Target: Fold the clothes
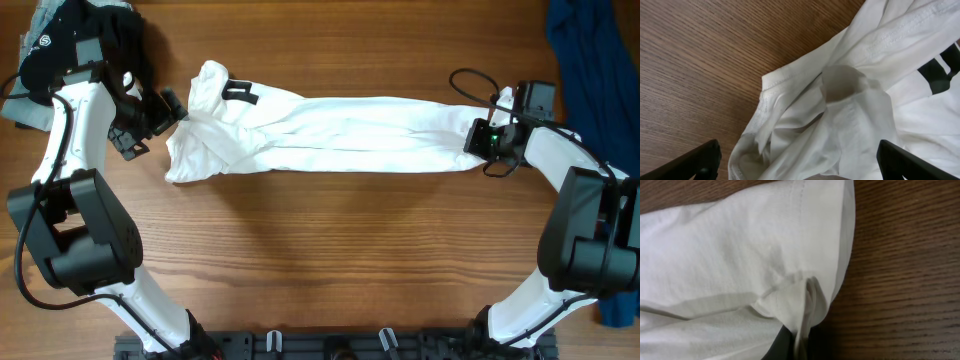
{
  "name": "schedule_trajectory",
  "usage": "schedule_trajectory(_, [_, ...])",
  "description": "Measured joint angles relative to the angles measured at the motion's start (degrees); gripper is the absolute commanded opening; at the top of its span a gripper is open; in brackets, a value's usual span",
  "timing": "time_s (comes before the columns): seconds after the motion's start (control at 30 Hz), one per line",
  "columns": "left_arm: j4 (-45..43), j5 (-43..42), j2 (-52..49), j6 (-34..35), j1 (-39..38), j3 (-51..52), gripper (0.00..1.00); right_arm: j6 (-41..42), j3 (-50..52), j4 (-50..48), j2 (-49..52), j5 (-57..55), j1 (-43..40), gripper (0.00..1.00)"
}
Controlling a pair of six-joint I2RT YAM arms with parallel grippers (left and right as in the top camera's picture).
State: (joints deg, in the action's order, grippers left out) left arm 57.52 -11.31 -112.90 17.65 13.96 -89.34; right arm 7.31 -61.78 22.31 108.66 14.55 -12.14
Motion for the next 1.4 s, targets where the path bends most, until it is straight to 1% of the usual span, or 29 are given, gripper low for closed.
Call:
schedule_trajectory(0.1, [0.22,0.33,0.0,-0.02,0.04,0.0,1.0,0.59,-0.63,2.25,0.0,1.46,-2.14,0.04])
schedule_trajectory(0.3, [1.88,0.55,0.0,-0.02,0.04,0.0,1.0,-2.05,-6.4,12.59,-2.1,1.51,-9.18,0.04])
schedule_trajectory(0.43, [3.56,0.57,0.0,-0.02,0.04,0.0,1.0,-4.24,-8.48,14.34,-7.8,3.3,-8.46,0.04])
schedule_trajectory(0.53, [4.68,0.55,0.0,-0.02,0.04,0.0,1.0,-5.22,-8.79,15.19,-9.68,3.89,-4.37,0.04])
schedule_trajectory(0.7, [4.94,0.55,0.0,-0.04,0.04,0.0,1.0,-5.51,-8.79,14.73,-9.73,4.09,7.85,0.04])
schedule_trajectory(0.83, [5.09,0.57,-0.02,-0.04,0.04,0.0,1.0,-2.8,-8.79,10.45,-9.64,1.44,20.79,0.04])
schedule_trajectory(1.03, [5.07,0.59,0.0,-0.04,0.04,0.0,1.0,0.22,-8.81,3.56,-5.14,-0.22,29.31,0.04])
schedule_trajectory(1.07, [5.09,0.59,0.0,-0.02,0.04,0.0,1.0,0.46,-8.79,2.73,-4.26,-0.42,30.25,0.37])
schedule_trajectory(1.13, [5.07,0.61,0.0,-0.02,0.04,0.0,1.0,0.63,-8.79,1.92,-3.63,-0.57,31.01,0.8])
schedule_trajectory(1.17, [5.07,0.63,0.0,-0.02,0.04,0.0,1.0,1.03,-8.79,1.2,-3.37,-0.7,32.3,0.89])
schedule_trajectory(1.2, [5.05,0.74,0.0,-0.02,0.04,0.0,1.0,1.05,-8.79,0.59,-3.37,-0.55,32.87,0.92])
schedule_trajectory(1.23, [5.03,0.74,0.0,-0.02,0.04,0.0,1.0,1.01,-8.9,0.42,-3.37,0.28,33.29,0.92])
schedule_trajectory(1.4, [4.81,0.74,0.0,-0.04,0.04,0.0,1.0,-1.88,-14.69,2.73,-3.32,8.72,33.59,0.81])
